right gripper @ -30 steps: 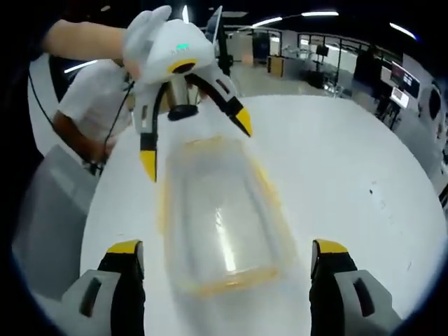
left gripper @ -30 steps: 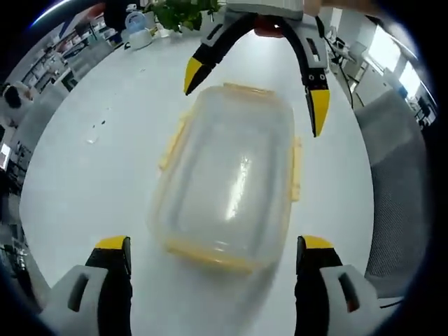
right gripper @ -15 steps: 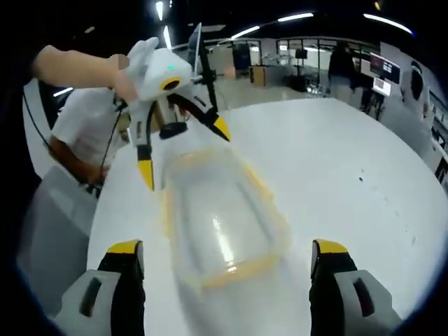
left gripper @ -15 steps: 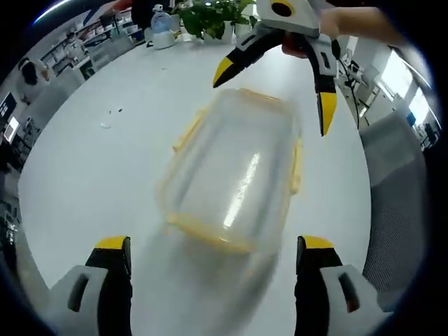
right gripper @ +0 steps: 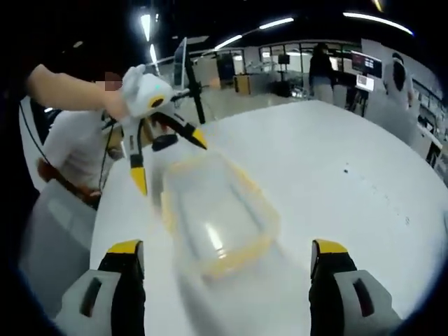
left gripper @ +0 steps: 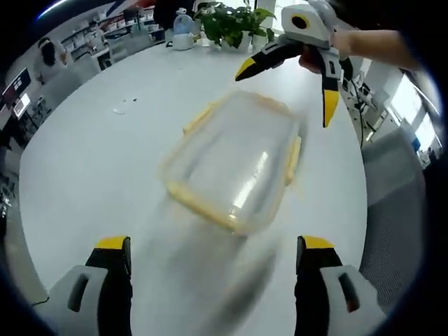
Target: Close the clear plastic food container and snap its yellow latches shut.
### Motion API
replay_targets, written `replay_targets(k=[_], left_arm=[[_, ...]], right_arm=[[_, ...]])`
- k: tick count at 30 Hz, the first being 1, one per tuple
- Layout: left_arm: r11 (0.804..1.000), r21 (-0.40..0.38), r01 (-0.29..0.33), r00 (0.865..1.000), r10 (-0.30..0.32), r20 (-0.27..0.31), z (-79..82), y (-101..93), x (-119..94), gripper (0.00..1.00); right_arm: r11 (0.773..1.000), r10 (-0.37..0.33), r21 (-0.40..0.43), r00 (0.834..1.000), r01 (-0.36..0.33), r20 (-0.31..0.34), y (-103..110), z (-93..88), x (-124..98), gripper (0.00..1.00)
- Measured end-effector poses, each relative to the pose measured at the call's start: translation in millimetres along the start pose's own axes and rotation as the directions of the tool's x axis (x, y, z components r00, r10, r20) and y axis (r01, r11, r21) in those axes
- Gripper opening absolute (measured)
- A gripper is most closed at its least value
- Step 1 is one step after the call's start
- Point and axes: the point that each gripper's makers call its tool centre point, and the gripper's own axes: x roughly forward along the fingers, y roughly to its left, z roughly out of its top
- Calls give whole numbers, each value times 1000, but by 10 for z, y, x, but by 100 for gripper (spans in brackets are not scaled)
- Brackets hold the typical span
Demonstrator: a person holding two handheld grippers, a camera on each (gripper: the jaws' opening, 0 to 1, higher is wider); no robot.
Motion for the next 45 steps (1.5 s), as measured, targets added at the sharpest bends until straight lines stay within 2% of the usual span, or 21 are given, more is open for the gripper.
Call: replay_targets(k=[7,9,14,22,29,36,41,45], left_arm=[[999,-49,-20,999,22,45,-25,-7,-52,99],[998,-55,-25,998,28,52,-40,-39,-59,99],[996,-85,-40,995,48,90,-64,-79,-106,99],[991,-127,-54,991,69,117,-147,-100,-141,99],[983,-175,-62,981,92,171,-145,-109,-204,98],[981,-186,-55,981,88,173,-207,-179,-204,98],[975,-215,-49,975,94,201,-217,-224,-225,98],[971,-234,-53,965,110,237,-185,-250,-274,98]], right_arm=[[999,-27,26,998,25,49,9,54,-69,100],[996,-39,83,994,30,104,11,129,-98,100],[995,-57,85,992,47,113,43,101,-169,100],[991,-88,114,987,73,131,84,26,-230,100],[977,-143,187,970,106,199,39,57,-304,99],[971,-170,203,962,126,213,57,26,-385,99],[969,-179,207,960,135,214,89,-19,-456,99],[967,-189,210,957,142,222,89,-43,-529,99]])
